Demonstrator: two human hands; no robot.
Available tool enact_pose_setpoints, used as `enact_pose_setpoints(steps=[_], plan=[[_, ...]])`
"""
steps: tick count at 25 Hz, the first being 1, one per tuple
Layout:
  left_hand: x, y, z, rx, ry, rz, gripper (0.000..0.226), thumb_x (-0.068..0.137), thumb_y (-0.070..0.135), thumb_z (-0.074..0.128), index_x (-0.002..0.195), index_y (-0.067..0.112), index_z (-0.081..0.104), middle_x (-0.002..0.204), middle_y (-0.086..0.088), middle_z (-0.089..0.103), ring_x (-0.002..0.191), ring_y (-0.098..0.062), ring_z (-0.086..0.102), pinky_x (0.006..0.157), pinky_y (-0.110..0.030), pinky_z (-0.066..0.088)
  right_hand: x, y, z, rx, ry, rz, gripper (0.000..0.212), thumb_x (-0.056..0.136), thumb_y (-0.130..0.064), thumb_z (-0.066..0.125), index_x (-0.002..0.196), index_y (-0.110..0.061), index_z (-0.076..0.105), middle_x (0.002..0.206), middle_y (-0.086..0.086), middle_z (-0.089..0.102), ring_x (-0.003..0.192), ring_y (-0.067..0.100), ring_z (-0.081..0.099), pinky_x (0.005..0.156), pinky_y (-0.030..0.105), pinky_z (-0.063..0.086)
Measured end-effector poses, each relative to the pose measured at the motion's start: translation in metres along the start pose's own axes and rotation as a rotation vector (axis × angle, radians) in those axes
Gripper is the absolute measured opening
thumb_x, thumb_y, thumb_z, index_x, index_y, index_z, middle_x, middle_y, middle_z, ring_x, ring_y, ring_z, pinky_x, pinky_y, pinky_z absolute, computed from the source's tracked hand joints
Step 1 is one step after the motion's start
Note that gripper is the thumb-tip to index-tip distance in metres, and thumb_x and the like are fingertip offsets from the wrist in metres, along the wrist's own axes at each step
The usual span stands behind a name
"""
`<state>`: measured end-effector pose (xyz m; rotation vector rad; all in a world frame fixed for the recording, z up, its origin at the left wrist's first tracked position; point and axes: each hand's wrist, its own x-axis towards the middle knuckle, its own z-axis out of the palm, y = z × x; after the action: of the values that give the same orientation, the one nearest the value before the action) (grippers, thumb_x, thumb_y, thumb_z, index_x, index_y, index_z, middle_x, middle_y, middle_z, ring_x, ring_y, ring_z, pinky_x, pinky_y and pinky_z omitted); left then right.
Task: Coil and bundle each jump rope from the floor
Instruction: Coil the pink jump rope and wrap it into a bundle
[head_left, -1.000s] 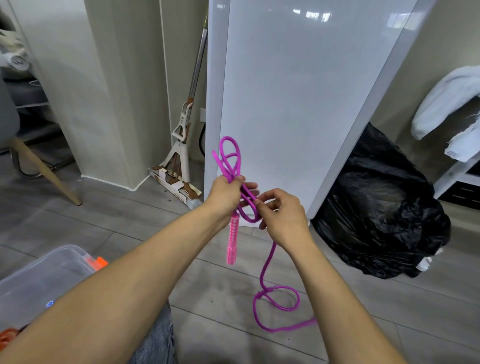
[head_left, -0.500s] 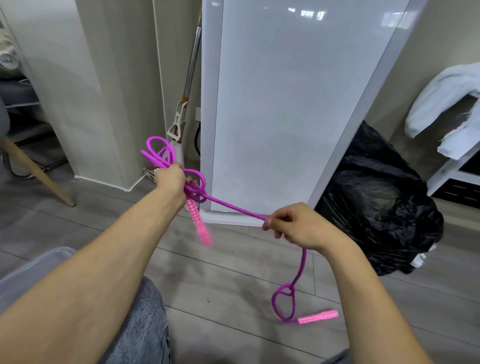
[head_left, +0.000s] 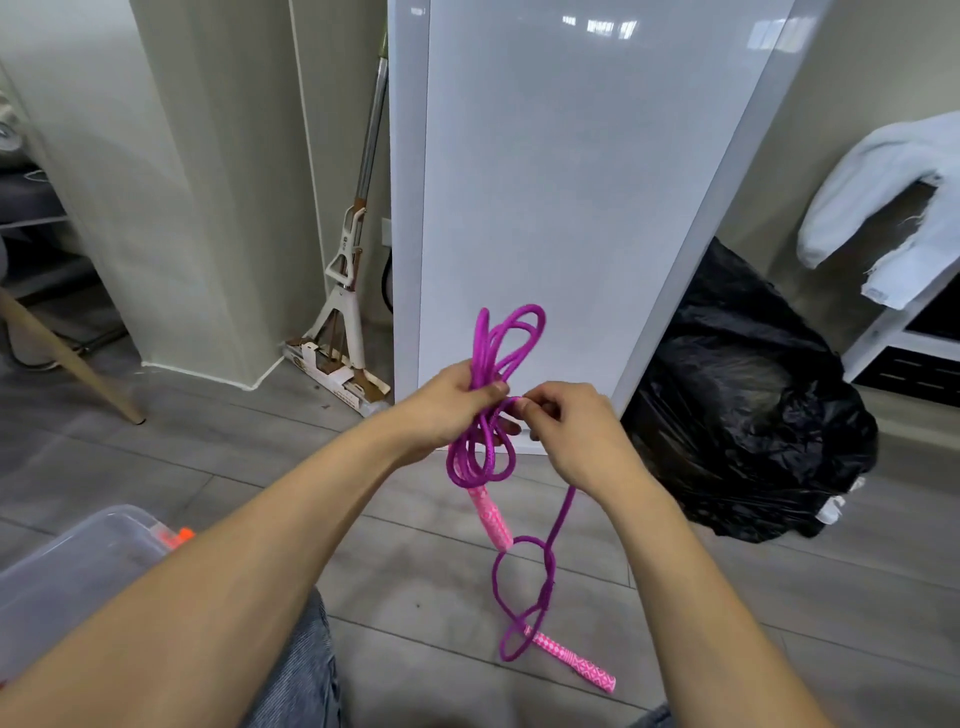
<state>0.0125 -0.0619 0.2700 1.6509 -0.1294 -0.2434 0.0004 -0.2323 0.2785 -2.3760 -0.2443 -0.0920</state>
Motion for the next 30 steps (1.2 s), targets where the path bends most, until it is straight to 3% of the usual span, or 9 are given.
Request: enact_pose_setpoints(steps=[3,8,10,12,17,20,23,26,30], plan=[[-0.005,0.003,0.006,0.248,-0.044,0.036,0.016,0.104,0.013,0.046,0.116,0.008,0.056,0.095,-0.011,0.071,0.085,-0.027,0.073,0.081,-0.041,0.06,-0.001,0.003,0.004,-0.117,0.031,-0.019,0.023,0.099,-0.036,0.057,0.096,-0.018,0.07,0.076,-0.007,0.062,0.076,0.018,0.059,0.064,0.03,0.041],[-0.008,0.006,0.001,0.57,-0.082,0.054,0.019,0.103,0.022,0.047,0.104,0.007,0.059,0.079,-0.01,0.054,0.071,-0.023,0.054,0.072,-0.048,0.052,0.0,0.007,0.004,-0.132,0.053,-0.027,0.024,0.094,-0.044,0.062,0.089,-0.02,0.068,0.071,-0.009,0.057,0.069,0.015,0.053,0.059,0.027,0.035],[-0.007,0.01,0.0,0.624,-0.026,0.09,0.016,0.103,0.025,0.048,0.1,0.014,0.059,0.076,-0.007,0.054,0.069,-0.021,0.051,0.066,-0.038,0.046,0.001,0.006,0.003,-0.061,0.072,0.008,0.029,0.092,-0.046,0.064,0.085,-0.019,0.067,0.066,-0.009,0.055,0.061,0.009,0.05,0.055,0.025,0.033],[-0.003,0.011,-0.004,0.624,0.151,0.111,0.016,0.103,0.026,0.047,0.105,0.014,0.057,0.075,-0.003,0.053,0.066,-0.019,0.05,0.064,-0.035,0.043,0.002,0.006,0.001,0.045,0.07,0.054,0.029,0.094,-0.044,0.063,0.085,-0.017,0.071,0.066,-0.006,0.058,0.058,0.01,0.05,0.056,0.025,0.036],[0.018,-0.004,-0.037,0.26,0.666,-0.001,0.024,0.101,0.031,0.045,0.112,0.012,0.056,0.084,-0.01,0.059,0.078,-0.036,0.066,0.072,-0.049,0.059,0.001,0.02,-0.013,0.239,-0.238,0.212,0.029,0.1,-0.028,0.058,0.085,-0.007,0.07,0.062,0.003,0.06,0.053,0.017,0.062,0.057,0.029,0.051],[0.022,-0.009,-0.049,0.06,0.836,-0.04,0.022,0.101,0.024,0.045,0.112,0.008,0.055,0.08,-0.008,0.055,0.059,-0.022,0.056,0.051,-0.034,0.05,-0.002,0.025,-0.02,0.232,-0.348,0.251,0.029,0.102,-0.023,0.054,0.091,0.0,0.069,0.065,0.007,0.064,0.062,0.02,0.069,0.062,0.026,0.053],[0.022,-0.012,-0.051,-0.036,0.82,-0.107,0.022,0.101,0.018,0.044,0.115,0.006,0.056,0.071,-0.006,0.052,0.052,-0.022,0.052,0.049,-0.029,0.045,-0.003,0.02,-0.024,0.211,-0.223,0.196,0.032,0.103,-0.028,0.052,0.088,-0.006,0.07,0.063,0.005,0.049,0.05,0.016,0.05,0.053,0.024,0.044],[0.02,-0.012,-0.04,-0.155,0.67,-0.152,0.016,0.102,0.019,0.047,0.102,0.005,0.055,0.064,-0.007,0.051,0.045,-0.019,0.05,0.047,-0.028,0.044,0.001,0.014,-0.022,0.306,-0.069,0.179,0.037,0.104,-0.027,0.044,0.089,-0.009,0.072,0.062,0.002,0.032,0.045,0.011,0.027,0.046,0.024,0.027],[0.015,-0.006,-0.017,-0.308,0.478,-0.146,0.012,0.102,0.015,0.049,0.094,0.007,0.054,0.071,-0.006,0.055,0.049,-0.016,0.052,0.05,-0.029,0.047,0.005,0.006,-0.016,0.509,0.056,0.131,0.039,0.102,-0.011,0.035,0.11,-0.011,0.073,0.061,-0.002,0.039,0.049,0.011,0.028,0.046,0.023,0.025]])
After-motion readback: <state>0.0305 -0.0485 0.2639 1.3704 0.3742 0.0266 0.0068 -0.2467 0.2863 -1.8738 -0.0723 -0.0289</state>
